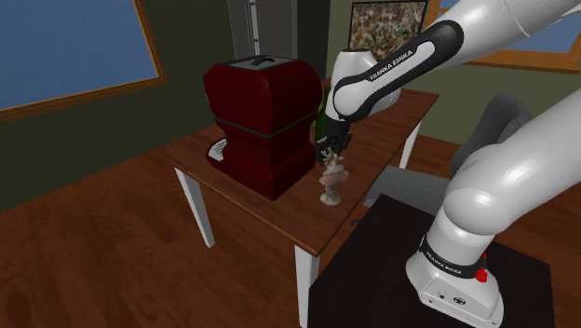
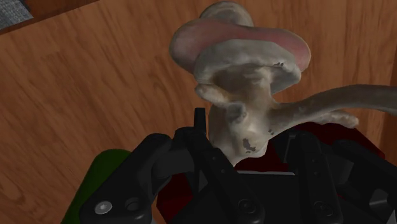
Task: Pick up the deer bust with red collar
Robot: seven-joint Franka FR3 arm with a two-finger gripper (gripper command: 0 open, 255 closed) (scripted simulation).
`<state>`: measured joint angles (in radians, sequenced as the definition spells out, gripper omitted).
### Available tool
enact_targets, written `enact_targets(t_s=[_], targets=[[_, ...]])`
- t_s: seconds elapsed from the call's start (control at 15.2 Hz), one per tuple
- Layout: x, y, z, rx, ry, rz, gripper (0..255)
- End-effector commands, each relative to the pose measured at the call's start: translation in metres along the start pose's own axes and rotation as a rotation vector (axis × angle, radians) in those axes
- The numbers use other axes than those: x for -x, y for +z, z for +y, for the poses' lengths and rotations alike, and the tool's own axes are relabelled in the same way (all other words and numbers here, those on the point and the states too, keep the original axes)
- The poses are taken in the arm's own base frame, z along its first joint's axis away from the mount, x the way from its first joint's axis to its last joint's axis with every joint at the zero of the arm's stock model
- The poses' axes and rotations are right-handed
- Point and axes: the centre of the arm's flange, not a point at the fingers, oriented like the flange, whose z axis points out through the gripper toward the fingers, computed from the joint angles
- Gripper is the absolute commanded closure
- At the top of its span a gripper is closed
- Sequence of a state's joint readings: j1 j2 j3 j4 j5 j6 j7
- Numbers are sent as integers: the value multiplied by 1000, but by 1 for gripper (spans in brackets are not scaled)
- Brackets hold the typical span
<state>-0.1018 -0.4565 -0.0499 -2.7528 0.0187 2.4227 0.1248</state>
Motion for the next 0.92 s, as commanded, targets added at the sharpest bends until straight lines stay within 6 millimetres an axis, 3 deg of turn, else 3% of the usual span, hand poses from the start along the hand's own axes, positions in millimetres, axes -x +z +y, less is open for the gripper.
enact_targets(t_s=[0.0,0.2,0.86], targets=[[0,1,0,0,0,-2,255],[1,0,-1,0,0,-2,255],[-5,-52,-4,0,0,-2,255]])
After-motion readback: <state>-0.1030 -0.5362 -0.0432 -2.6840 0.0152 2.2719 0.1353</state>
